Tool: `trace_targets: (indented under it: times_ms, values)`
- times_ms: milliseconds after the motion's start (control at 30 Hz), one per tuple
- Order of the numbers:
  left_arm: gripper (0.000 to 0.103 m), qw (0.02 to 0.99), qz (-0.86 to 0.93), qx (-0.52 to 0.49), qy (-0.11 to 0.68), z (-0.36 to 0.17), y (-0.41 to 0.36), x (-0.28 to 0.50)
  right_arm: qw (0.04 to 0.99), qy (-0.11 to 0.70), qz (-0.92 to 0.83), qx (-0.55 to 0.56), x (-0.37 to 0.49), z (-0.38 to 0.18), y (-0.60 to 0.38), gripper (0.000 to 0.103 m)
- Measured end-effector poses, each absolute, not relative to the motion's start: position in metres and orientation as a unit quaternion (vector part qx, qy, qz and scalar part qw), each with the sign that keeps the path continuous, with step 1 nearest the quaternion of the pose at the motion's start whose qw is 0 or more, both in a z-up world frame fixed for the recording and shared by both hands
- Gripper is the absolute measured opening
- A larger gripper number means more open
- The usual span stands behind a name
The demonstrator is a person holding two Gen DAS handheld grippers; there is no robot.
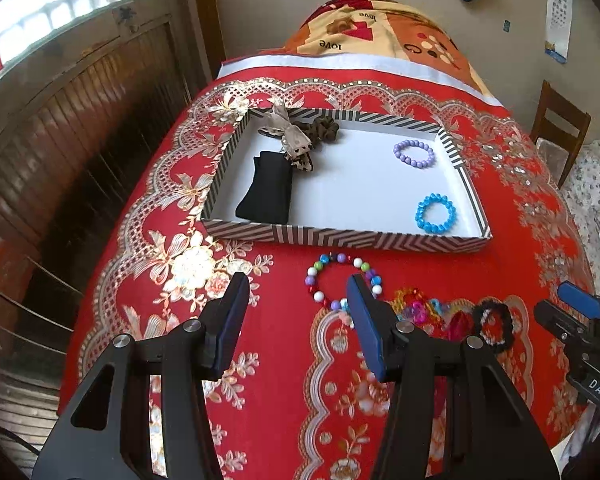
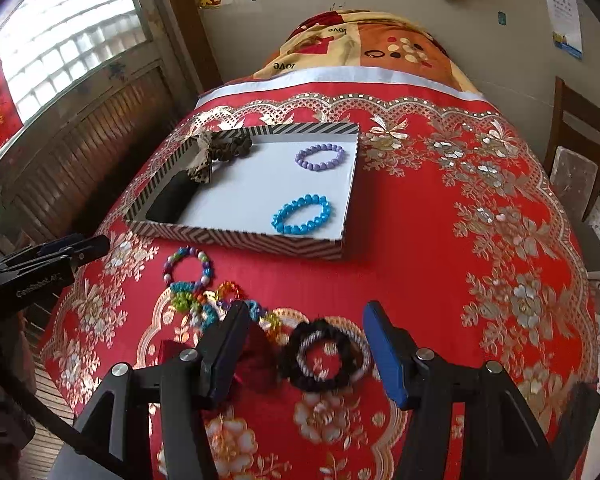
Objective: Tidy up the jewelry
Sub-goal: 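Withdraw both open tools from the tray back to the remaining jewelry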
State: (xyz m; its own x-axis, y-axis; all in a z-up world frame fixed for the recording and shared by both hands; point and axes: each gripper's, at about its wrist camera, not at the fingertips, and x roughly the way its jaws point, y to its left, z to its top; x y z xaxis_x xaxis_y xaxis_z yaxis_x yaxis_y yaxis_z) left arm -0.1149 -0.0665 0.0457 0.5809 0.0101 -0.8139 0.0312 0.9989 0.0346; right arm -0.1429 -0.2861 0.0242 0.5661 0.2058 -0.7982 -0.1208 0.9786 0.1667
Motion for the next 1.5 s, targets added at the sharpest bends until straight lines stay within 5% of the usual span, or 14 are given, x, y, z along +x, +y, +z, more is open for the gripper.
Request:
trace_targets:
  times_ms: [1500]
  values:
    - [0.05,0.879,-0.005,-0.003,0.478,0.026,-0.044,-0.135,0.871,0.482,0.09,0.038,-0.168,0.001,-0.289,0.058]
